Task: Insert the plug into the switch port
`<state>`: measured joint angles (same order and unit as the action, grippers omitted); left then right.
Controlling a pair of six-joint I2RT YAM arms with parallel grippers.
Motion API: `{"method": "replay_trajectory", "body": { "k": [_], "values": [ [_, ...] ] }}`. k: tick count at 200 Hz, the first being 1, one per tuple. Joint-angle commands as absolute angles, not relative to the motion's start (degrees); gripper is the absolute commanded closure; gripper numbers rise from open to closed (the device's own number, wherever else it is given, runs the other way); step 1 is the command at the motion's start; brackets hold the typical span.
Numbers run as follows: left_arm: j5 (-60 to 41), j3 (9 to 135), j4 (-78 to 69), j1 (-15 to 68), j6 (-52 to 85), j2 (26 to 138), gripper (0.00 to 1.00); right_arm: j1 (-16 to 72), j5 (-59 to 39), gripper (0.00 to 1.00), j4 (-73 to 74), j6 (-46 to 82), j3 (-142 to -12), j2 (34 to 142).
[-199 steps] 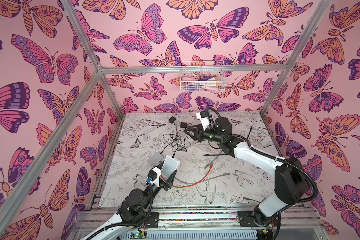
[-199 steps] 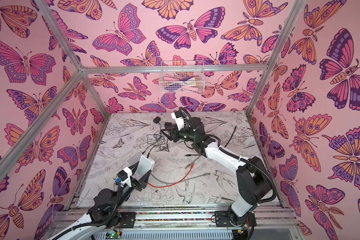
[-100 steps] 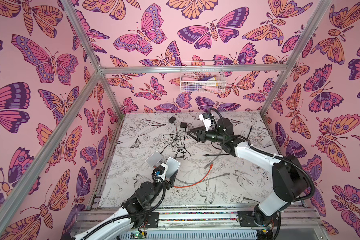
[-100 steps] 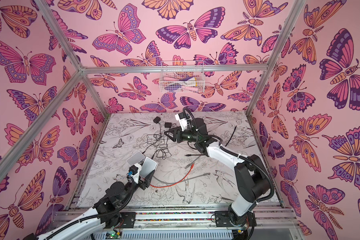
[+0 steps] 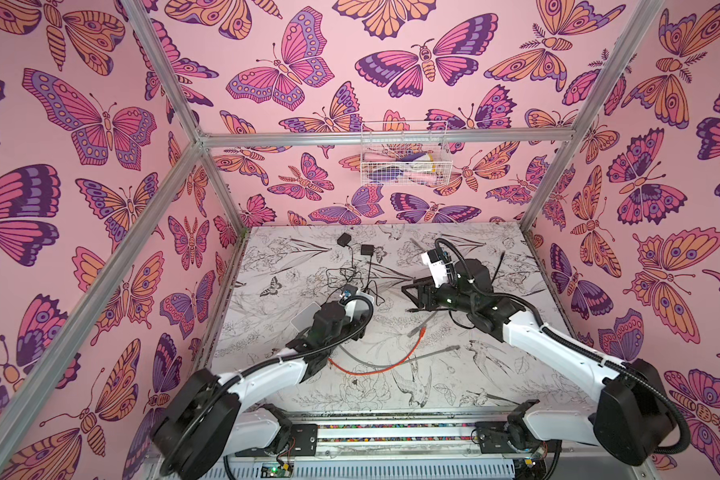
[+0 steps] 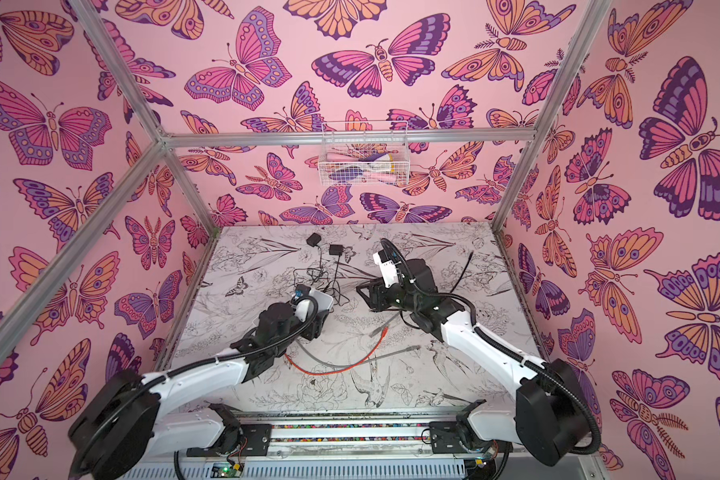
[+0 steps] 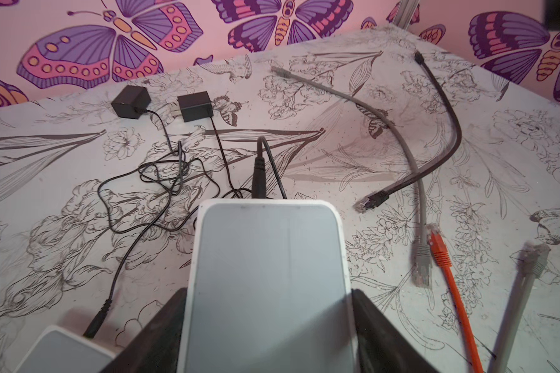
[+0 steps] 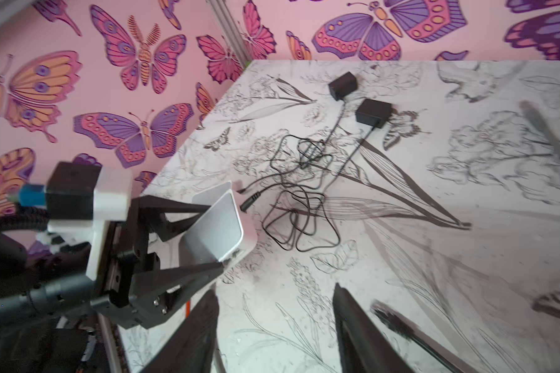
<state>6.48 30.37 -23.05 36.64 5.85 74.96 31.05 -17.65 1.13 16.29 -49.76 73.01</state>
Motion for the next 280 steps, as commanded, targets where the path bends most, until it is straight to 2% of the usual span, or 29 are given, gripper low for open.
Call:
{"method": "replay_trajectory", "body": {
  "k": [1, 50, 119, 187, 280],
  "values": [
    [3.5, 35.4, -21.9, 36.3, 7.9, 80.7, 1.0, 30.2, -10.4, 0.41, -5.3, 14.1, -46.9, 68.9],
    [1.8, 43.2, -18.5, 38.7, 12.3, 89.1, 1.0, 28.6, -8.4, 0.4, -5.0, 15.9, -40.8, 61.7],
    [5.5, 41.2, -22.2, 41.9, 18.4, 95.3, 1.0, 28.1, -8.5, 0.39, -5.2, 16.4, -37.9, 57.6],
    [5.7, 43.3, -23.0, 37.8, 17.8, 100.1, 1.0, 28.1, -7.3, 0.39, -6.3, 15.3, -36.3, 55.8],
    [5.4, 53.8, -21.3, 33.8, 15.2, 110.3, 1.0, 28.1, -6.2, 0.39, -8.6, 14.2, -36.0, 52.8]
  ]
}}
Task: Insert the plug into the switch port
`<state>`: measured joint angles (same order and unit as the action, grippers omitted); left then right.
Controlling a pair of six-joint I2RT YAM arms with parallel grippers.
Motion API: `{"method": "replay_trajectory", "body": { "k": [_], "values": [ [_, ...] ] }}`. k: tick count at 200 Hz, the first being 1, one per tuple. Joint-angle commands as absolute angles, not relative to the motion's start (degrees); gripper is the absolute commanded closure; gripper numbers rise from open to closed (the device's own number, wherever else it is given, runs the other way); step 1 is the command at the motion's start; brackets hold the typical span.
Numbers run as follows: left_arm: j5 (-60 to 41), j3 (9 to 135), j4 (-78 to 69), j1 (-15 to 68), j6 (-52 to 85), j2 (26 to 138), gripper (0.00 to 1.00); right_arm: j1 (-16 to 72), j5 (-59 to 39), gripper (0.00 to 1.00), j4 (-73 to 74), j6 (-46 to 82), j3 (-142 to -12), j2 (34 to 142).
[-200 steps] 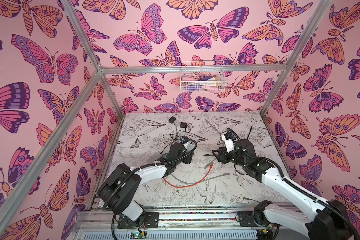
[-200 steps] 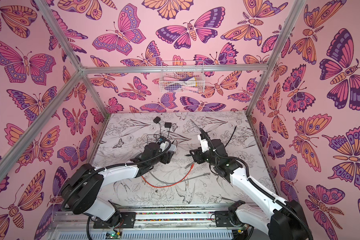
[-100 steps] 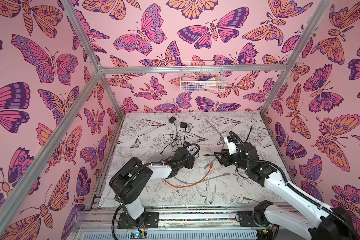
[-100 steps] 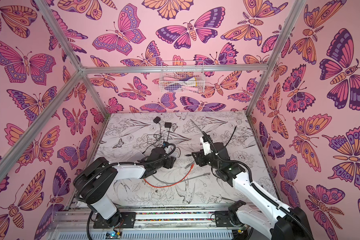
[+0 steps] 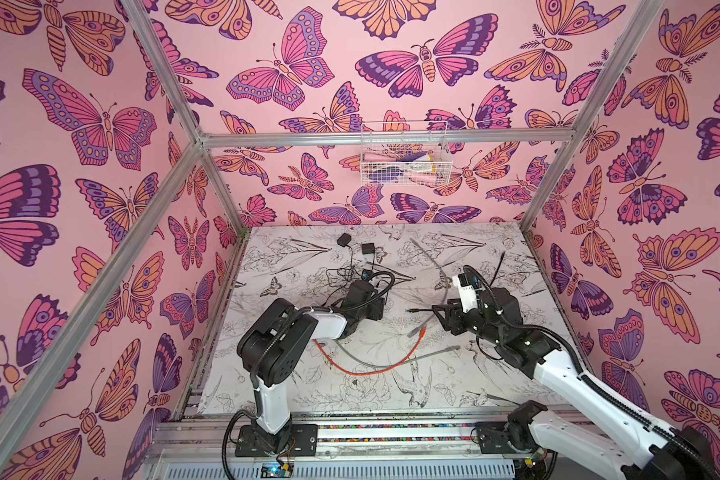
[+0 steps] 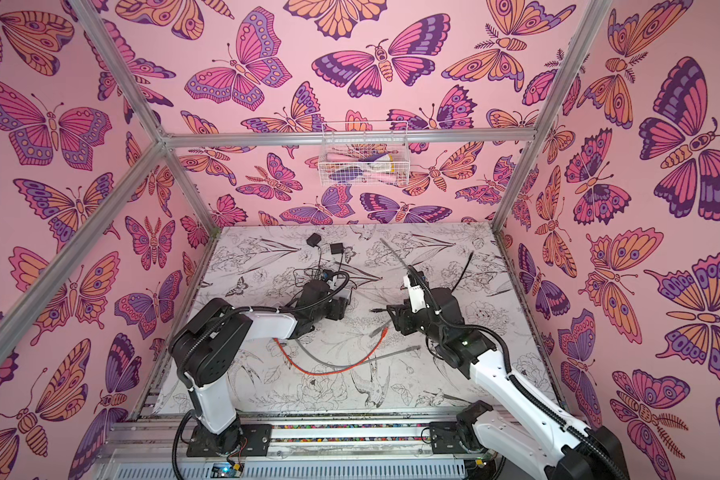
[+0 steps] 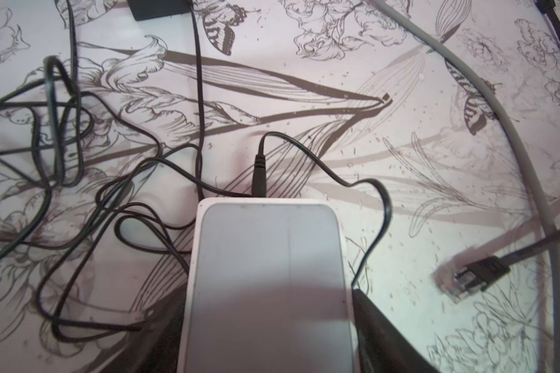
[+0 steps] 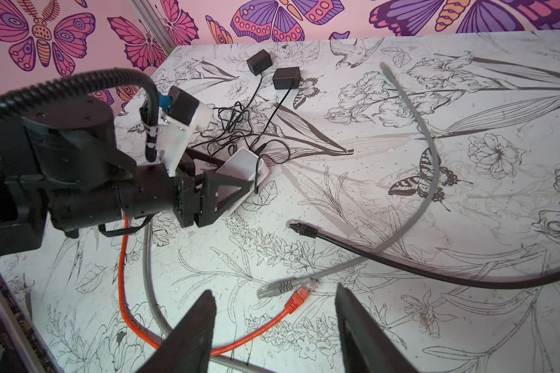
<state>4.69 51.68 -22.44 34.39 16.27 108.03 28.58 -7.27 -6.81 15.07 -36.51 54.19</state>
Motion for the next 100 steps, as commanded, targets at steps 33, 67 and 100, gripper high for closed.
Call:
{"method": "replay_trajectory", "body": {
  "k": [33, 67, 100],
  "values": [
    [6.8, 52.6, -21.2, 33.7, 16.3, 107.8, 1.0, 28.1, -6.7, 0.39, -10.5, 13.8, -35.6, 50.6],
    [5.8, 49.2, -21.8, 32.0, 15.3, 96.8, 1.0, 28.1, -10.6, 0.38, -8.5, 13.2, -34.5, 52.0],
    [2.5, 48.0, -18.5, 31.9, 14.7, 88.2, 1.0, 28.1, -21.1, 0.37, -1.0, 13.9, -39.0, 65.9]
  ]
}}
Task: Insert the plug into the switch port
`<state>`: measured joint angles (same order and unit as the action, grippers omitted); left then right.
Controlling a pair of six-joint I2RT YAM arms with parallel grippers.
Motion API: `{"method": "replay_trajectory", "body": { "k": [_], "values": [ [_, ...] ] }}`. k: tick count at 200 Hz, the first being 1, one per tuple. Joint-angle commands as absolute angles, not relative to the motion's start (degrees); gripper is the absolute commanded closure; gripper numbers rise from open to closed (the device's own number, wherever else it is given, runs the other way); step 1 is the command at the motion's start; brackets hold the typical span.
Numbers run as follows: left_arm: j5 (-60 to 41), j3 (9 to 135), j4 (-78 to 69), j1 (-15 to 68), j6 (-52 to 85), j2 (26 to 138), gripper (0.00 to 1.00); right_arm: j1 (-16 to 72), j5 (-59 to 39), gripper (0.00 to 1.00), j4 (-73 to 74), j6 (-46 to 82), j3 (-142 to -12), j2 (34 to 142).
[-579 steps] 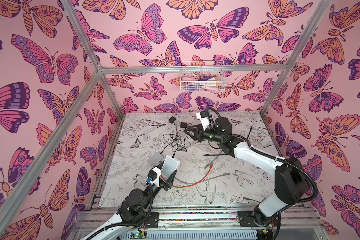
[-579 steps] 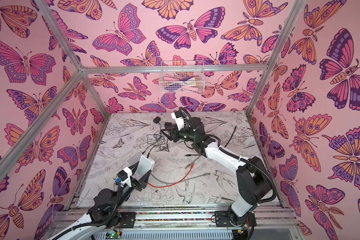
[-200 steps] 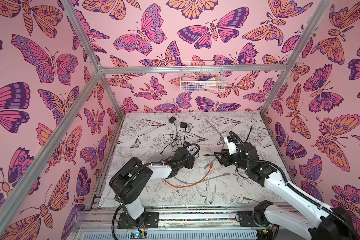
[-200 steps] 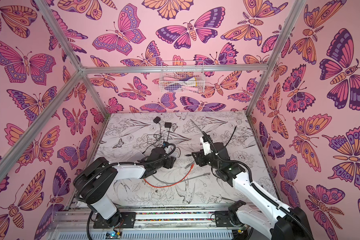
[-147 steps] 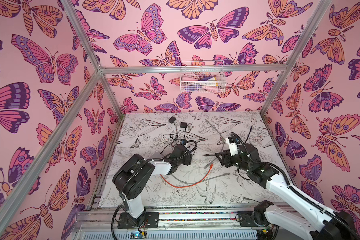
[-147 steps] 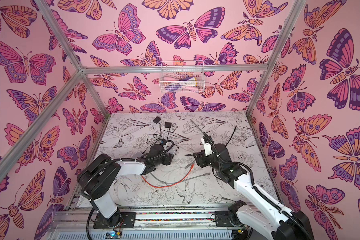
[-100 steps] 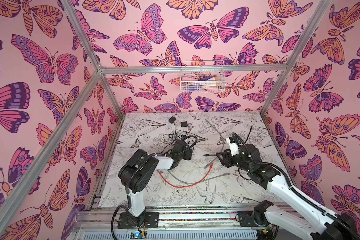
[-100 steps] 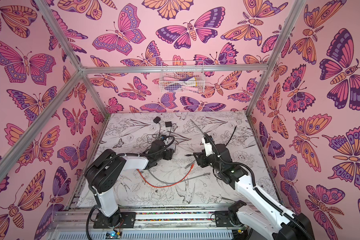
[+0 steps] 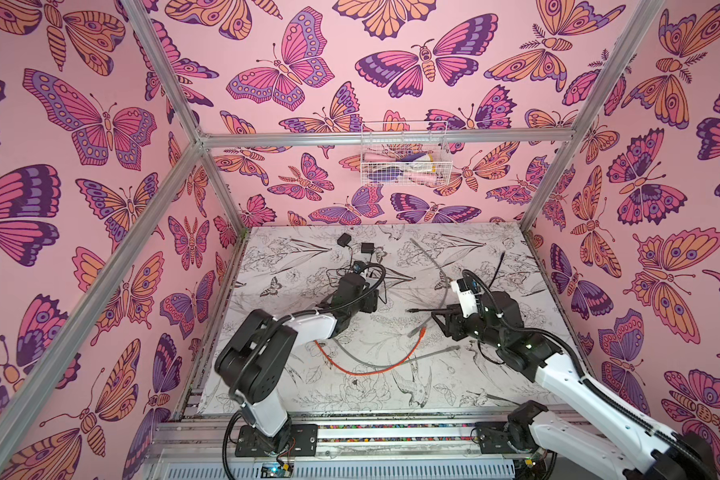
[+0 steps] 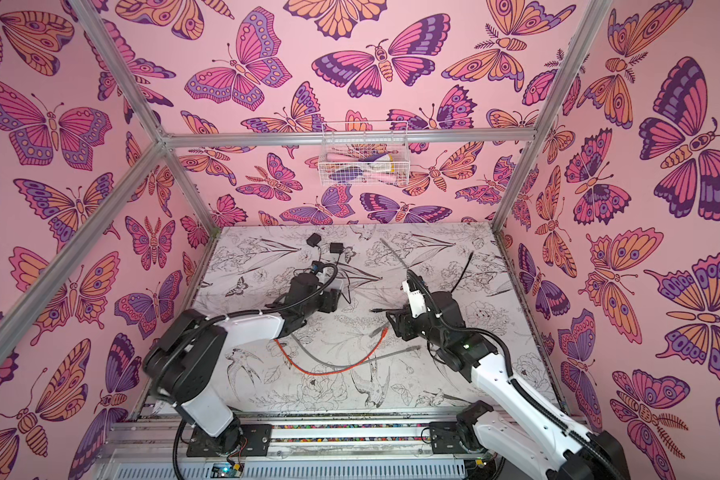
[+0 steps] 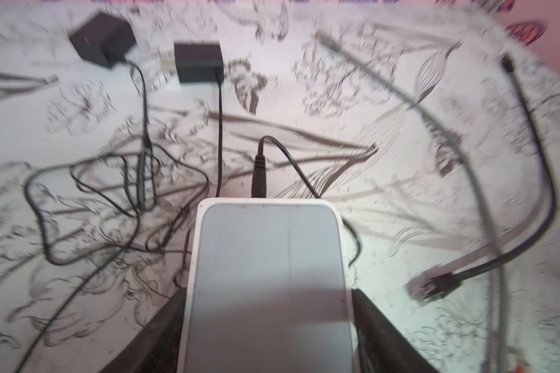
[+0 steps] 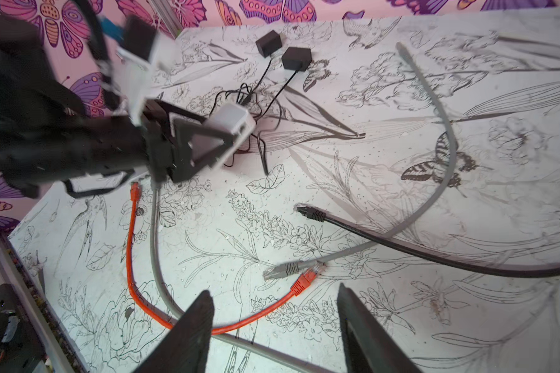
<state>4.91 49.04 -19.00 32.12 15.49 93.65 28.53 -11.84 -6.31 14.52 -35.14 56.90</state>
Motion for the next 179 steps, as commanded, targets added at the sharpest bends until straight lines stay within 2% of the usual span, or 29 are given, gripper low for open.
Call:
{"method": "replay_trajectory", "body": {
  "k": [1, 24, 79, 83, 89, 102, 146, 179],
  "values": [
    [2.5, 47.9, -18.5, 31.9, 14.8, 88.1, 1.0, 28.1, -21.5, 0.38, -0.8, 14.0, -39.3, 66.4],
    [2.5, 44.0, -18.5, 31.9, 15.8, 85.0, 1.0, 28.6, -26.3, 0.38, 1.7, 16.4, -45.6, 76.5],
    [1.7, 32.3, -22.0, 31.7, 21.5, 76.2, 1.0, 31.9, -27.5, 0.34, 3.9, 14.7, -58.7, 97.1],
    [1.7, 31.8, -22.1, 31.7, 21.7, 75.5, 1.0, 32.2, -27.9, 0.26, 4.0, 14.8, -59.5, 98.5],
    [1.8, 31.0, -22.0, 31.7, 22.1, 74.8, 1.0, 32.8, -28.1, 0.21, 3.7, 14.7, -61.0, 100.4],
    [2.2, 29.5, -22.0, 31.7, 22.2, 71.8, 1.0, 34.7, -27.4, 0.18, 2.8, 13.4, -63.4, 103.6],
    [2.2, 26.4, -20.1, 31.7, 22.6, 65.9, 1.0, 38.2, -13.5, 0.2, -1.8, 10.1, -70.6, 111.1],
    [2.0, 24.2, -20.3, 31.7, 23.4, 65.1, 1.0, 38.2, -9.9, 0.27, -3.7, 9.2, -76.3, 116.7]
  ]
}}
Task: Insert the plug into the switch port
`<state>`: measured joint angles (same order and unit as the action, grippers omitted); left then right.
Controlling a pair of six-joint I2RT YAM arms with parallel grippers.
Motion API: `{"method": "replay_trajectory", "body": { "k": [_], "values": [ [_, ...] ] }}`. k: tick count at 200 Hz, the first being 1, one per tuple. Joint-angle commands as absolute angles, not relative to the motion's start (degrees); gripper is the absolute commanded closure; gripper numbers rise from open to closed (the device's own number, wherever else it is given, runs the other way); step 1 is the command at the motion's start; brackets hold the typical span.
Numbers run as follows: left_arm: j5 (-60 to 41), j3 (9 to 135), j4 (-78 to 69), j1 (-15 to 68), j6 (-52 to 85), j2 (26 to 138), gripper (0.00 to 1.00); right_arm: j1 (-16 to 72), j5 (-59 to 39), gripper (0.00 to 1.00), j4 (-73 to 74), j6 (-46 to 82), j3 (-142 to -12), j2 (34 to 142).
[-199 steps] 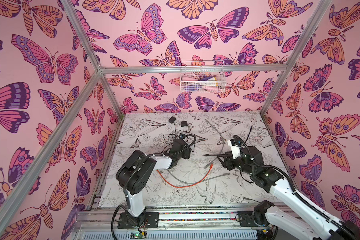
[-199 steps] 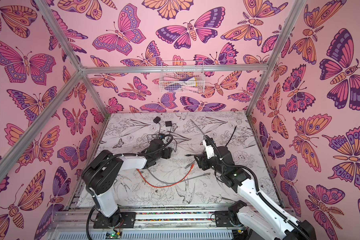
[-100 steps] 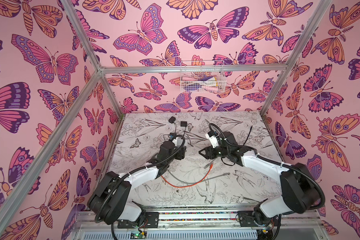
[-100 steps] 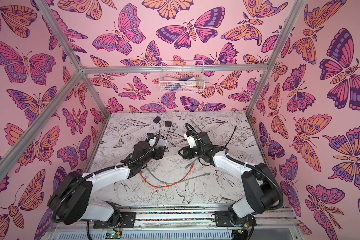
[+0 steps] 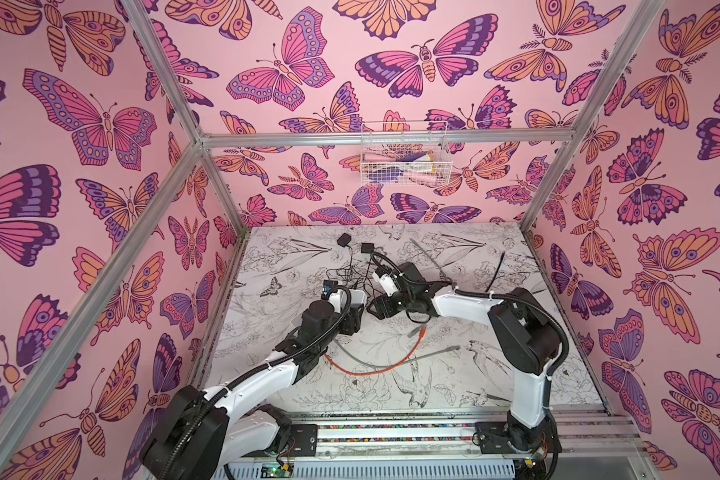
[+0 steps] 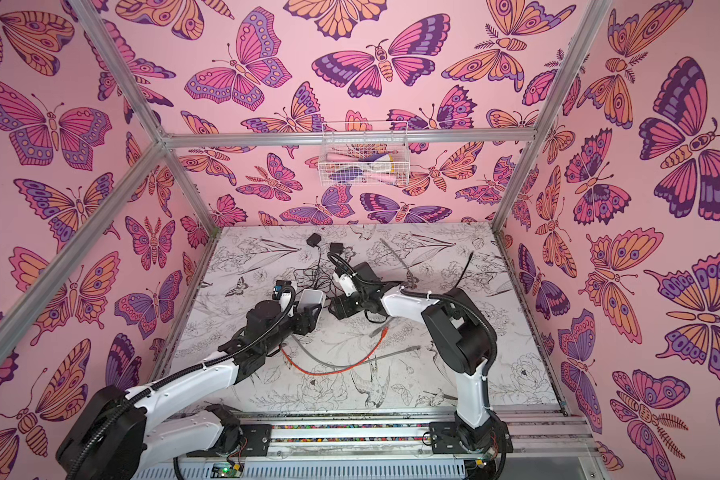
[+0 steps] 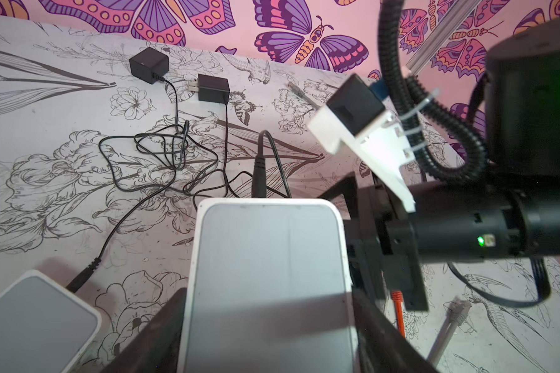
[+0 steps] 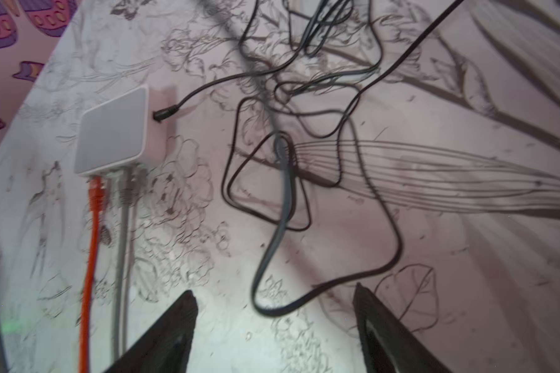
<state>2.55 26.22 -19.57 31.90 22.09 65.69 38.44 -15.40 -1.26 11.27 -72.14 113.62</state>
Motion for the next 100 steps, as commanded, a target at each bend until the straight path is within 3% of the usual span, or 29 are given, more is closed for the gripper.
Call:
{"method": "replay_trajectory", "body": {
  "k": [1, 60, 100],
  "values": [
    [1.9, 24.2, -20.3, 31.7, 23.5, 65.1, 1.0, 38.2, -9.8, 0.27, -3.7, 9.3, -76.5, 116.8],
    [0.9, 20.8, -23.2, 31.8, 25.7, 68.6, 1.0, 35.5, -8.2, 0.36, -7.2, 12.1, -91.5, 126.5],
    [-0.8, 24.3, -26.2, 31.9, 25.3, 80.4, 1.0, 33.8, -7.1, 0.37, -14.7, 11.5, -104.4, 133.1]
  ]
}}
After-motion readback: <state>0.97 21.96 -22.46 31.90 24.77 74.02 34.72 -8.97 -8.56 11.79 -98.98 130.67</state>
